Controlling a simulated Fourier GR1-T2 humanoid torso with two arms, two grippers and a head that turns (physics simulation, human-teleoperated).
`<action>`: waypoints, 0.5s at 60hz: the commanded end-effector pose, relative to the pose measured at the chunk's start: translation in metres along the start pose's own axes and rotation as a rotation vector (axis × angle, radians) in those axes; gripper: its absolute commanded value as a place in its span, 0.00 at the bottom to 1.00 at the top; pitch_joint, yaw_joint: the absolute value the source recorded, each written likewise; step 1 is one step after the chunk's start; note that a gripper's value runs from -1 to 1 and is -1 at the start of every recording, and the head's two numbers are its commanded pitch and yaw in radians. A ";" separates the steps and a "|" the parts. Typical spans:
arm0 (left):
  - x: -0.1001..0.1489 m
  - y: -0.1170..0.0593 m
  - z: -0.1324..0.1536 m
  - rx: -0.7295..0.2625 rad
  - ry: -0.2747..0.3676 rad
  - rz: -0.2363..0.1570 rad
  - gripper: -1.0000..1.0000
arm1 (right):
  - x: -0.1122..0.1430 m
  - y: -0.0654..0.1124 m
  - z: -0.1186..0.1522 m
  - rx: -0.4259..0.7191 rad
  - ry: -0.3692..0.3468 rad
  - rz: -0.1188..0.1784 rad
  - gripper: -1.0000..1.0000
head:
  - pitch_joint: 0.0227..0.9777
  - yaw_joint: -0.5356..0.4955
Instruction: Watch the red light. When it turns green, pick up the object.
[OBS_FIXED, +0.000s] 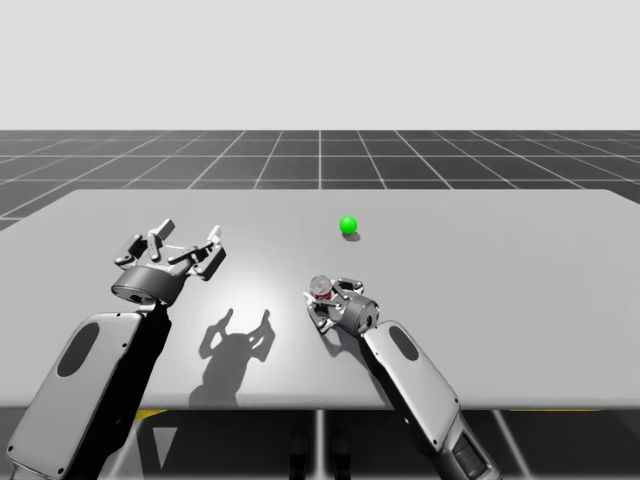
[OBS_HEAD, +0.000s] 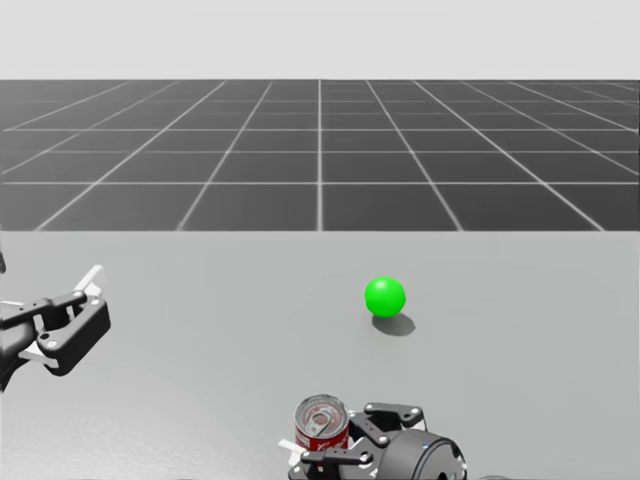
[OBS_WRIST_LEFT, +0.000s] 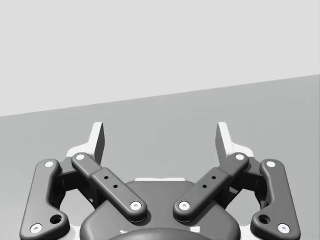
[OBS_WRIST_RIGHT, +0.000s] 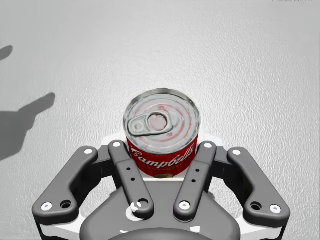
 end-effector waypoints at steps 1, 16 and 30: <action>0.000 0.000 0.000 0.000 0.000 0.000 0.00 | -0.012 -0.011 -0.001 -0.112 0.023 -0.026 1.00 | 0.43 0.52; -0.001 -0.001 0.001 0.000 0.003 -0.001 0.00 | 0.018 -0.014 0.008 -0.126 -0.050 -0.011 1.00 | 0.44 0.52; -0.001 -0.001 0.001 0.000 0.003 -0.001 0.00 | 0.075 -0.019 0.029 -0.158 -0.194 0.003 1.00 | 0.44 0.52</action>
